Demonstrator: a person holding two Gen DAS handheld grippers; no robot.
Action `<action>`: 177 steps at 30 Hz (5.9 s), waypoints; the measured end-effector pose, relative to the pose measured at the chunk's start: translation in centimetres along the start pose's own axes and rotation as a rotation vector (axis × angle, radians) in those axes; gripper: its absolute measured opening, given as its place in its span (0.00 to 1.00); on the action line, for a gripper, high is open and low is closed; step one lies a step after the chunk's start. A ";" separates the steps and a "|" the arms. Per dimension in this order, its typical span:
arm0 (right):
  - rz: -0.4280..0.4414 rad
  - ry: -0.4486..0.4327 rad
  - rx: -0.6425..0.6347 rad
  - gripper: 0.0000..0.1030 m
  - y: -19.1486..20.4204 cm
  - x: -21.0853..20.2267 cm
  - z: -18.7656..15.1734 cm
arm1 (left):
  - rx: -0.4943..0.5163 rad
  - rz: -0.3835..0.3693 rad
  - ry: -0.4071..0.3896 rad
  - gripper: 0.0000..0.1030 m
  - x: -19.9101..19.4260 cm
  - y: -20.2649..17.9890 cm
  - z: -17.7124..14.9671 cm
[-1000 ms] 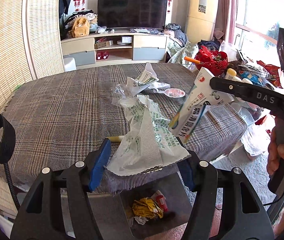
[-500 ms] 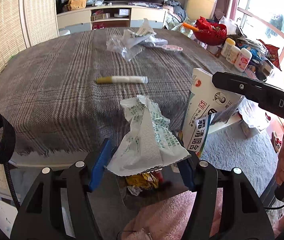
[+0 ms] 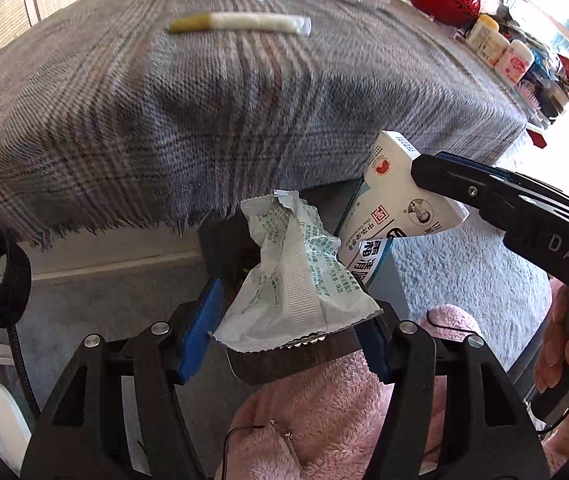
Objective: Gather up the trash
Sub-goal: 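Carry the box and wrapper to the bin and open both tools, then move both open tools back over the table toward the remaining trash, then grasp the white stick with the left tool while the right grasps the round lid, then carry the stick and lid to the bin and open both tools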
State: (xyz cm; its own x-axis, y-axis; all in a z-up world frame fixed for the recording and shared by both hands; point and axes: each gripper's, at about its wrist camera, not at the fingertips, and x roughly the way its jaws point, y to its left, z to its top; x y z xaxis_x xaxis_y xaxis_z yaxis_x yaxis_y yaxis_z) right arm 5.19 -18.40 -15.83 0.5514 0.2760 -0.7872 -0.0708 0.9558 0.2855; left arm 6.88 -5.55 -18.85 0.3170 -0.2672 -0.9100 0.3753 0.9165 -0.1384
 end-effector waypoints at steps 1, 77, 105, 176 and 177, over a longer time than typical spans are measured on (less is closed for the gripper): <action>-0.001 0.006 0.003 0.29 -0.1 0.2 -0.1 | -0.003 -0.003 0.008 0.59 0.4 0.1 0.0; -0.055 -0.124 0.092 0.78 -11.1 4.6 20.7 | -0.102 0.094 -0.158 0.65 1.9 0.0 18.0; 0.037 -0.105 0.124 0.25 -12.7 6.5 21.5 | -0.162 0.197 -0.181 0.31 3.1 0.4 21.3; -0.016 -0.067 0.058 0.22 -1.7 -4.0 -1.7 | 0.056 0.065 -0.157 0.11 -5.9 -2.0 -0.2; -0.020 -0.064 0.056 0.22 -1.6 -3.9 -1.9 | 0.058 0.063 -0.157 0.11 -5.9 -2.0 -0.5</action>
State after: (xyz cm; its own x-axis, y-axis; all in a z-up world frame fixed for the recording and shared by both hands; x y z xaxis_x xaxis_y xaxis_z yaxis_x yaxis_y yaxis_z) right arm 1.56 -20.80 -14.22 0.6045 0.2482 -0.7570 -0.0134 0.9533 0.3018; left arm 3.79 -5.69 -13.34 0.4717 -0.2566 -0.8436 0.3988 0.9154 -0.0554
